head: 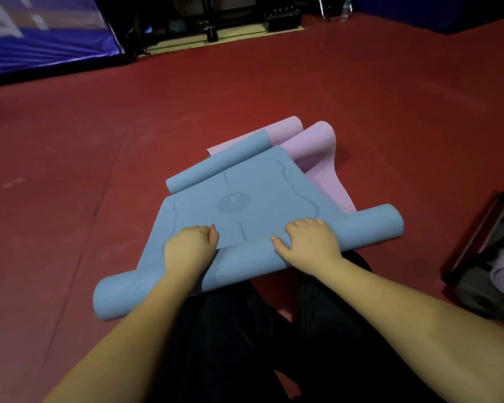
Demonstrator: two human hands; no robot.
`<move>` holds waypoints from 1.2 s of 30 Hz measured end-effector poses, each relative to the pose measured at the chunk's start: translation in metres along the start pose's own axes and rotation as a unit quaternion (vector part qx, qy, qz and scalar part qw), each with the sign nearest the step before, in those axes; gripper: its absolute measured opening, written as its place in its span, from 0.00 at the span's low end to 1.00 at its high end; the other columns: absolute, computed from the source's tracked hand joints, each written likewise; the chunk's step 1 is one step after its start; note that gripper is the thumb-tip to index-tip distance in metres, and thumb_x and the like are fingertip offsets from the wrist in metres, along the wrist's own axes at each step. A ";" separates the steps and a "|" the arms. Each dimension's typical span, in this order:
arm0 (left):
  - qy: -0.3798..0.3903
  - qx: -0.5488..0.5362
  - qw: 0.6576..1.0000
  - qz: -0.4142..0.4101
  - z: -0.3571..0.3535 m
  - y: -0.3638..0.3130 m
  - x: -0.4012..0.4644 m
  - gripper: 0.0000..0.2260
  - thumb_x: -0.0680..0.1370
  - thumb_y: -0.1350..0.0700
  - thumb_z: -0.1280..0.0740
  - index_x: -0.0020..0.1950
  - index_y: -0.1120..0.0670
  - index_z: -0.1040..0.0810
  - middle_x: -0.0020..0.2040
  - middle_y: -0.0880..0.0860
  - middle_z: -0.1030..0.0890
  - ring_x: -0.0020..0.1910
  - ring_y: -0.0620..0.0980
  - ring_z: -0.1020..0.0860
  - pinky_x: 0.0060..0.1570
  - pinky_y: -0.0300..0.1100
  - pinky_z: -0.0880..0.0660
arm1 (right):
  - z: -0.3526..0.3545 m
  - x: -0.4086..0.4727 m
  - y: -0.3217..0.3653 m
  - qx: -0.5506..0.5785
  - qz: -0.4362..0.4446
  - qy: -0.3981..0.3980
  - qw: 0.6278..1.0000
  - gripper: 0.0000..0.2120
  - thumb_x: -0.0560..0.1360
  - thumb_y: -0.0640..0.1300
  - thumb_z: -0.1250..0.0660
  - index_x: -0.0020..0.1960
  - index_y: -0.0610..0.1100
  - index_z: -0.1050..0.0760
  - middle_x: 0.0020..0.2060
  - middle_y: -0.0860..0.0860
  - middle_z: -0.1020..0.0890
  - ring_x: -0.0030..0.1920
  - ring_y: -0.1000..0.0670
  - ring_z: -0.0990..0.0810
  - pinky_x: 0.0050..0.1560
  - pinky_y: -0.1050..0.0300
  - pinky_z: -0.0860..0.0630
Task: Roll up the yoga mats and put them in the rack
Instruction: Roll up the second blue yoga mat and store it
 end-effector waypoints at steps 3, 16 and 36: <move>-0.023 -0.037 0.999 0.024 -0.002 0.002 -0.016 0.21 0.82 0.47 0.45 0.35 0.57 0.27 0.39 0.57 0.19 0.41 0.60 0.22 0.35 0.48 0.33 | 0.007 0.008 0.005 -0.009 0.000 0.049 0.999 0.33 0.73 0.66 0.54 0.42 0.44 0.19 0.38 0.46 0.17 0.44 0.42 0.19 0.45 0.52 0.28; -0.049 0.001 0.998 -0.028 -0.023 0.008 -0.040 0.23 0.80 0.44 0.49 0.38 0.54 0.22 0.36 0.51 0.21 0.39 0.56 0.22 0.43 0.50 0.30 | 0.024 0.035 0.010 -0.002 -0.027 0.181 0.983 0.31 0.80 0.64 0.52 0.58 0.44 0.19 0.57 0.44 0.18 0.58 0.41 0.21 0.54 0.54 0.28; 0.206 -0.023 0.978 0.029 0.009 0.008 -0.014 0.24 0.83 0.45 0.51 0.56 0.56 0.19 0.62 0.59 0.21 0.59 0.59 0.24 0.56 0.48 0.30 | 0.040 0.041 0.003 0.060 -0.018 0.332 0.941 0.24 0.81 0.58 0.49 0.62 0.46 0.23 0.65 0.44 0.23 0.64 0.43 0.25 0.60 0.51 0.30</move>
Point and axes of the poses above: each hand's wrist, its own x-axis towards the middle knuckle, its own z-axis out of the back of the hand, y = z × x, the point moved 1 cm from there along x, towards the middle knuckle
